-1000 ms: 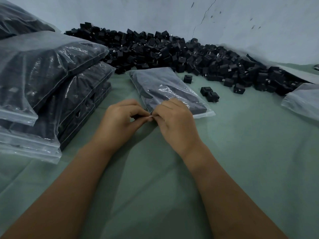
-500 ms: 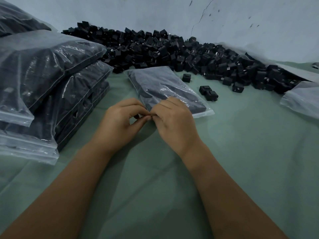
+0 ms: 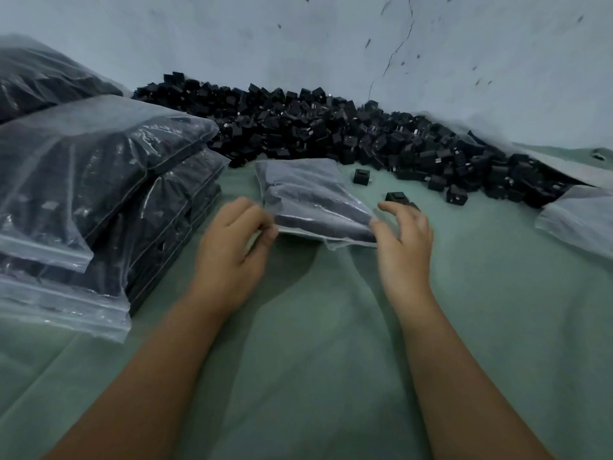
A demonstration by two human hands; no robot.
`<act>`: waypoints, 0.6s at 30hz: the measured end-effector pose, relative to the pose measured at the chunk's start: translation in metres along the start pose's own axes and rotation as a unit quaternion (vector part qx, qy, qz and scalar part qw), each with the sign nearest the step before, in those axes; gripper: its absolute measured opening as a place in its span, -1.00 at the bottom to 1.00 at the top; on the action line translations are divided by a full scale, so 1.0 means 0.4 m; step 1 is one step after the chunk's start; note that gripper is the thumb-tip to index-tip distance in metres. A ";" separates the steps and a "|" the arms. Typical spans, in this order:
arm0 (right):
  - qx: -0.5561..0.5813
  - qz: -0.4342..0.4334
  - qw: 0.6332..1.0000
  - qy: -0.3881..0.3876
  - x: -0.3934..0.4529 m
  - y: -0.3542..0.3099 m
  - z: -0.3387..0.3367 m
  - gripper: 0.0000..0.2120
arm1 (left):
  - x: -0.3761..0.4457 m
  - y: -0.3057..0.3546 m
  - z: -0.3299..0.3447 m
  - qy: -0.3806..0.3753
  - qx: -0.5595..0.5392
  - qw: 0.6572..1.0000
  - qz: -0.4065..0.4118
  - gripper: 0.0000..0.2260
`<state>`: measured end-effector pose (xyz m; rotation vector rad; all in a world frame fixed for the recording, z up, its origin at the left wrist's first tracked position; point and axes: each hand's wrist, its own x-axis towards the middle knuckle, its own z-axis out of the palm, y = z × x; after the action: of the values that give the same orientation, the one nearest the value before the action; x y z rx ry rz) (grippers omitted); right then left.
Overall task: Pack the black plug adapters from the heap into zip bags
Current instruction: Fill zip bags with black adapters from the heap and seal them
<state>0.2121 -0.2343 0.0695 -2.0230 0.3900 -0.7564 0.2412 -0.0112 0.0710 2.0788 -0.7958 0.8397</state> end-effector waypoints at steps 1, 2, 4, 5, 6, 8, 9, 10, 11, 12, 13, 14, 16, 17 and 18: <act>0.057 0.048 0.997 -0.029 0.003 -0.002 -0.001 -0.72 | 0.001 -0.001 -0.011 0.056 -0.005 0.998 -0.009 -0.89; 0.114 0.080 0.988 -0.060 0.000 -0.002 0.000 -0.72 | -0.001 0.003 -0.019 0.105 -0.017 0.994 -0.018 -0.89; 0.185 0.103 0.969 -0.128 -0.015 -0.023 0.012 -0.74 | 0.001 0.014 -0.037 0.193 -0.067 0.979 -0.026 -0.93; 0.185 0.090 0.963 -0.173 -0.027 -0.036 0.023 -0.72 | 0.003 0.018 -0.046 0.233 -0.102 0.967 -0.028 -0.95; 0.146 0.058 0.963 -0.221 -0.043 -0.047 0.035 -0.66 | 0.005 0.021 -0.058 0.269 -0.131 0.953 -0.035 -0.95; 0.015 -0.029 0.954 -0.298 -0.074 -0.060 0.064 -0.43 | 0.007 0.017 -0.088 0.318 -0.128 0.937 -0.060 -0.85; -0.035 -0.062 0.945 -0.320 -0.083 -0.066 0.078 -0.34 | 0.007 0.012 -0.102 0.321 -0.082 0.941 -0.076 -0.85; -0.069 -0.088 0.936 -0.334 -0.090 -0.074 0.090 -0.28 | 0.007 0.005 -0.112 0.303 -0.009 0.949 -0.089 -0.89; -0.093 -0.112 0.929 -0.340 -0.098 -0.081 0.099 -0.24 | 0.007 0.000 -0.115 0.265 0.069 0.956 -0.102 -0.94; -0.114 -0.136 0.923 -0.340 -0.107 -0.086 0.107 -0.22 | 0.008 -0.001 -0.110 0.210 0.127 0.963 -0.111 -0.95; -0.130 -0.156 0.919 -0.338 -0.117 -0.088 0.111 -0.21 | 0.010 0.001 -0.101 0.147 0.152 0.971 -0.113 -0.93; -0.130 -0.171 0.917 -0.337 -0.124 -0.087 0.113 -0.22 | 0.012 0.007 -0.088 0.082 0.151 0.979 -0.113 -0.91; -0.084 -0.162 0.918 -0.352 -0.130 -0.083 0.105 -0.27 | 0.012 0.013 -0.058 -0.033 0.143 0.983 -0.111 -0.87; -0.038 -0.130 0.920 -0.368 -0.126 -0.084 0.093 -0.33 | 0.010 0.013 -0.046 -0.075 0.153 0.980 -0.106 -0.85; 0.010 -0.092 0.920 -0.380 -0.117 -0.086 0.079 -0.40 | 0.006 0.009 -0.038 -0.104 0.161 0.976 -0.104 -0.84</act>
<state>0.1961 -0.1700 0.0694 -2.1709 -0.2607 -0.0340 0.2354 -0.0014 0.0822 2.5203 -0.5614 0.6773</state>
